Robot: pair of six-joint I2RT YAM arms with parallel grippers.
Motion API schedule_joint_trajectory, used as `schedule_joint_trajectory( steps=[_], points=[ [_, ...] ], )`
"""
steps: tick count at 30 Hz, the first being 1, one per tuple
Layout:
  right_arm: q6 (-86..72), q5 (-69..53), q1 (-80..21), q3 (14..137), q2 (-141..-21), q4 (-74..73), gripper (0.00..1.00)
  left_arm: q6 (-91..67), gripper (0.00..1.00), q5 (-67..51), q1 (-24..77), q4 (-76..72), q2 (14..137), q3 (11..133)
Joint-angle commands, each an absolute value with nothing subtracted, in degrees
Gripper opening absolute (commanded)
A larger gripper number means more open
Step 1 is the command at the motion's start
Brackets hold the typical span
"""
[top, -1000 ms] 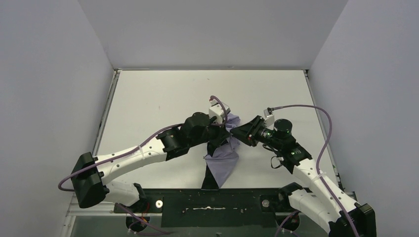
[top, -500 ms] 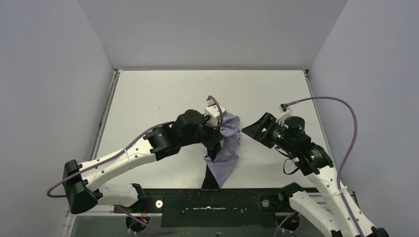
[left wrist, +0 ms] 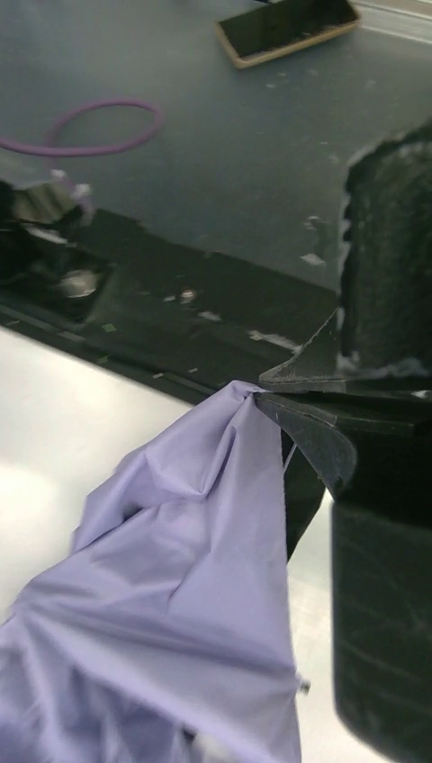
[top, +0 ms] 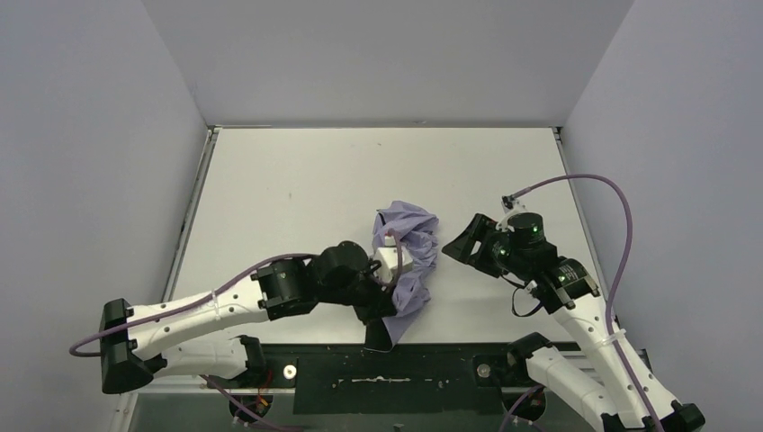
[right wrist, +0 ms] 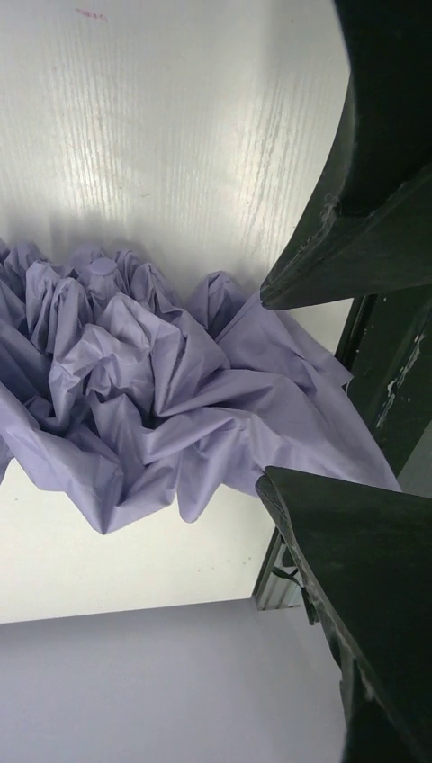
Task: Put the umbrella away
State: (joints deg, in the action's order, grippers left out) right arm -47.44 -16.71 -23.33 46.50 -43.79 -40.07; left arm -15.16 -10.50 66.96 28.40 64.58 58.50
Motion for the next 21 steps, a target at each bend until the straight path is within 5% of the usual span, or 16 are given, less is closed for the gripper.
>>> schedule_joint_trajectory(
  steps=[1,6,11,21],
  points=[
    [-45.79,-16.32,-23.40,45.70,-44.88,-38.63,0.66,-20.58,0.00,-11.75,72.14,23.15,62.65,49.60],
    [-46.33,-20.72,-23.64,43.89,-45.58,-34.28,0.58,-24.28,0.00,-9.24,76.40,15.97,65.40,41.38],
    [-49.97,-21.33,-28.51,41.34,-45.82,-29.00,0.40,-26.42,0.00,-8.88,77.34,9.96,70.19,36.88],
    [-64.31,-6.24,-51.55,29.41,-49.34,-6.81,0.23,-31.05,0.40,-2.31,77.35,8.78,62.27,31.44]
  ],
)
